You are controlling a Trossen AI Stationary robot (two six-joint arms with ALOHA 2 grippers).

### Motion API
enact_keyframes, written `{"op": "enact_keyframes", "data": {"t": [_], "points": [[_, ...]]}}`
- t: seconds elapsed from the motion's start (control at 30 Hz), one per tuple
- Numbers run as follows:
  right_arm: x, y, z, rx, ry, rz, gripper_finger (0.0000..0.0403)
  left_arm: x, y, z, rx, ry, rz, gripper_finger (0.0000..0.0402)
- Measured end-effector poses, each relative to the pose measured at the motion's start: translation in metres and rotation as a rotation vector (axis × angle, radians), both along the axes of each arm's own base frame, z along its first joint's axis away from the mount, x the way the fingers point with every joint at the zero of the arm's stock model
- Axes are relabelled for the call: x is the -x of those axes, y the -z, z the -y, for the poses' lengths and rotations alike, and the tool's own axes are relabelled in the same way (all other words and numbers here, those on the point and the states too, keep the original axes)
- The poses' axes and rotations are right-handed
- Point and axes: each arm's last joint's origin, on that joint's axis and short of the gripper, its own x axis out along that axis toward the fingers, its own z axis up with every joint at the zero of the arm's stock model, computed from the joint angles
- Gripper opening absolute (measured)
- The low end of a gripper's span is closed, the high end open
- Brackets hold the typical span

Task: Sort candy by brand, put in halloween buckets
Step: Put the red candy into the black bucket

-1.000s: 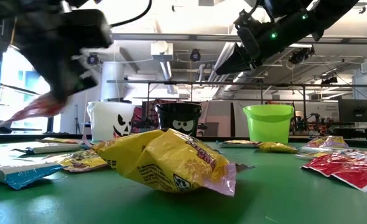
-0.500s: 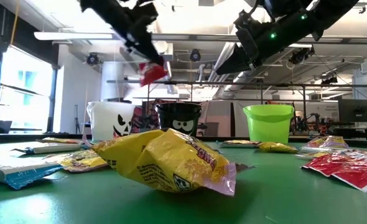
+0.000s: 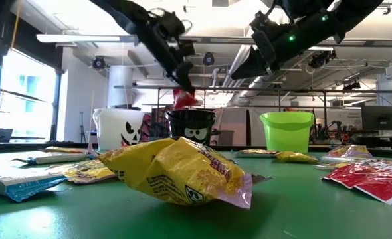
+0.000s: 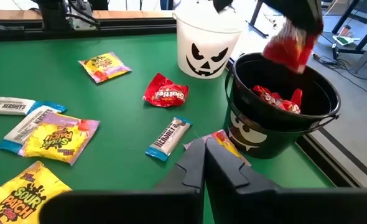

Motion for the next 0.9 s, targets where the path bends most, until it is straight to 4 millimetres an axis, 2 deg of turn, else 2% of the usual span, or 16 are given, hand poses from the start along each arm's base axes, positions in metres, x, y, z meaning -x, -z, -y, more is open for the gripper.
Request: {"op": "enact_keyframes", "data": {"t": [0.17, 0.3, 0.47, 0.73, 0.9], "points": [[0.000, 0.001, 0.000, 0.014, -0.007, -0.014, 0.0000, -0.007, 0.023, -0.023, 0.121, 0.036, -0.029, 0.0000], [0.000, 0.001, 0.000, 0.015, -0.006, -0.015, 0.0000, -0.008, 0.035, -0.029, 0.163, 0.047, -0.046, 0.0001], [0.000, 0.001, 0.000, 0.015, -0.006, -0.017, 0.0000, -0.009, 0.034, -0.028, 0.153, 0.053, -0.047, 0.0028], [0.001, 0.001, 0.000, 0.014, -0.006, -0.024, 0.0000, -0.011, 0.029, -0.025, 0.141, 0.065, -0.032, 0.0111], [0.001, 0.002, 0.000, 0.013, -0.006, -0.031, 0.0000, -0.012, 0.017, -0.017, 0.116, 0.083, -0.004, 0.0153]]}}
